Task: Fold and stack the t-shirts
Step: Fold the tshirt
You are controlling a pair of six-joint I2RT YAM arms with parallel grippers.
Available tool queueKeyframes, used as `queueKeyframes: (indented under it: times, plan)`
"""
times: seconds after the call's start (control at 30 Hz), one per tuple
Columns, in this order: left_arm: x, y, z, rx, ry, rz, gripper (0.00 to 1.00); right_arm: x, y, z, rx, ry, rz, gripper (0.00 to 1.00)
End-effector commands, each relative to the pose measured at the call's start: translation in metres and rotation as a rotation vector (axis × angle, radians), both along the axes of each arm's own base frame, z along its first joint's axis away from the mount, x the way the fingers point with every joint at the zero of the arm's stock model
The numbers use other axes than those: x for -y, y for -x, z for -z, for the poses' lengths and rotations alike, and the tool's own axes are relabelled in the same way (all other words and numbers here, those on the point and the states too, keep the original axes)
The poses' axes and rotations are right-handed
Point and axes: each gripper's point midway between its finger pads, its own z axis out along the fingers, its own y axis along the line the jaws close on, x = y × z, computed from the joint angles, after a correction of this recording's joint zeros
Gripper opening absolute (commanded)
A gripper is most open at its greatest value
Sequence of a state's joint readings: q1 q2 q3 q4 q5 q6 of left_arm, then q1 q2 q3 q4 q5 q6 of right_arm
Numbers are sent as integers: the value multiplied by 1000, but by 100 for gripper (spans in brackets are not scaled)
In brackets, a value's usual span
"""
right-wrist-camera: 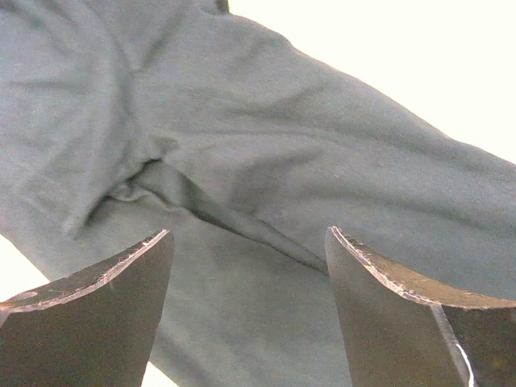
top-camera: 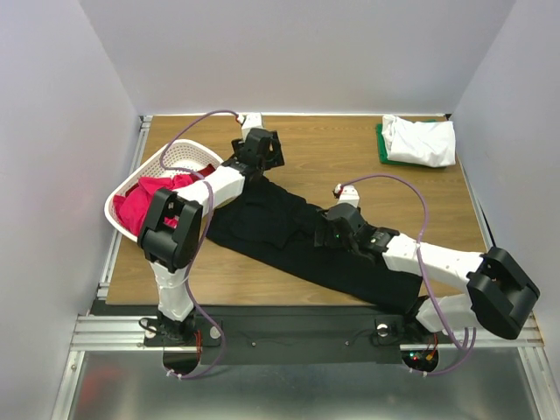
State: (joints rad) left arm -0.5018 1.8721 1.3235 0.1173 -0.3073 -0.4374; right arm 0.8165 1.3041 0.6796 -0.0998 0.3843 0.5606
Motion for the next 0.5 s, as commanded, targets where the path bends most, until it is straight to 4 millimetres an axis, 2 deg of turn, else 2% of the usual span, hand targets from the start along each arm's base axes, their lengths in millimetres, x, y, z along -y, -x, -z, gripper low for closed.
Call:
queueKeyframes:
  times: [0.0, 0.1, 0.2, 0.33, 0.47]
  plan:
    - [-13, -17, -4, 8, -87, -32, 87, 13, -6, 0, 17, 48, 48, 82]
    - [-19, -20, 4, -4, -109, -45, 80, 18, -4, 7, 8, 58, 61, 82]
    - [-25, -22, 22, -45, -137, -46, 74, 24, -4, 12, 0, 72, 75, 82]
    - [-30, -23, 39, -84, -145, -40, 71, 36, -5, 18, -7, 89, 105, 82]
    - [-34, -23, 47, -100, -149, -42, 69, 44, -6, 23, -19, 100, 121, 82]
